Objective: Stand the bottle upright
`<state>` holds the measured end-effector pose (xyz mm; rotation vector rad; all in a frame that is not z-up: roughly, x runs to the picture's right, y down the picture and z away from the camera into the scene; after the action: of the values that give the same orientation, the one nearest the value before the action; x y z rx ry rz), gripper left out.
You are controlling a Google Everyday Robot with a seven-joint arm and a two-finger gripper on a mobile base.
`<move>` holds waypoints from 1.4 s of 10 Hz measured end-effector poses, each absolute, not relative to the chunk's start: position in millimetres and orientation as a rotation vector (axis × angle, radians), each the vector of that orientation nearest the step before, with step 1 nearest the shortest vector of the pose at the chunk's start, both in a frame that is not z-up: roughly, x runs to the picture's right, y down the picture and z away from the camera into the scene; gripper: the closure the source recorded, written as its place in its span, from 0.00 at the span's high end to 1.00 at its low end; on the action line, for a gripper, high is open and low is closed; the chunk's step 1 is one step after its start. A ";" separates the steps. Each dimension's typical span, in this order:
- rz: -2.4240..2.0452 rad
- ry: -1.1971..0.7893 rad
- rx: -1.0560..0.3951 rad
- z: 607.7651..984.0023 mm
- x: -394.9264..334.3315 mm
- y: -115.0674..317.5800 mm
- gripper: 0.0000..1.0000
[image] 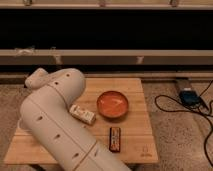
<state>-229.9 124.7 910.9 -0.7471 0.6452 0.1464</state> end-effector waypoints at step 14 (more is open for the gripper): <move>0.355 0.609 -0.550 876.0 -226.3 67.9 0.00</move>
<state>-226.3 67.9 876.0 -0.5496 0.6091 0.3550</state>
